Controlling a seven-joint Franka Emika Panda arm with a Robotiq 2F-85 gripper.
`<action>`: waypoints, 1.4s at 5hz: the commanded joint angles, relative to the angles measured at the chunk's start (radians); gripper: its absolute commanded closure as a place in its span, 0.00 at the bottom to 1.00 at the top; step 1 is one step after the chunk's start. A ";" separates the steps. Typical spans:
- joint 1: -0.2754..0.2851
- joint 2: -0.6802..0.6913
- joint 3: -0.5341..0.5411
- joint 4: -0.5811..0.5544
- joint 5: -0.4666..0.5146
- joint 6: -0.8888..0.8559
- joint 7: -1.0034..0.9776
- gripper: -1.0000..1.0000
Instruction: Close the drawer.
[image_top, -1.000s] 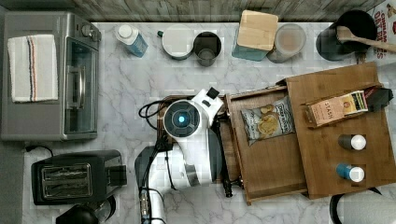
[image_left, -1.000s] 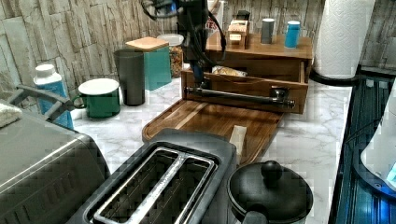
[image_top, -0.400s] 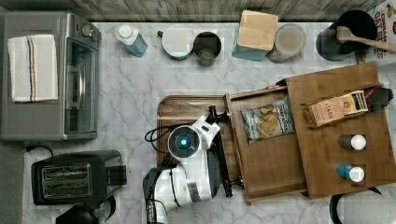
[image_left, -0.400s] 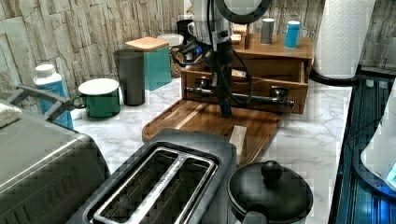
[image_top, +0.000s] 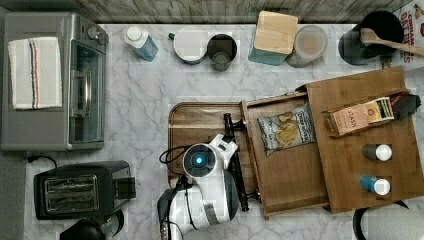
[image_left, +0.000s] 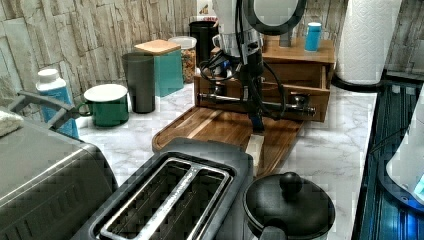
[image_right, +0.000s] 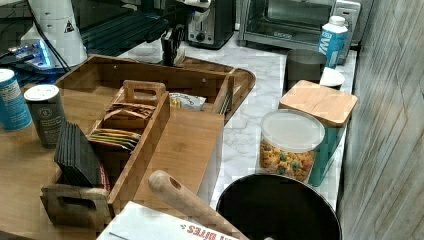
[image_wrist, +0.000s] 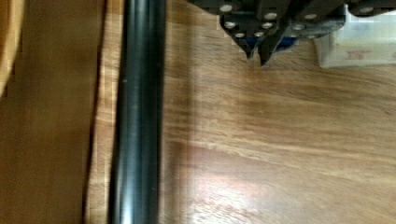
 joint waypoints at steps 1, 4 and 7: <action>-0.083 -0.089 -0.105 0.017 -0.087 0.135 -0.234 1.00; -0.186 0.038 -0.267 0.264 0.083 0.076 -0.639 1.00; -0.298 0.161 -0.373 0.515 0.153 0.083 -0.899 1.00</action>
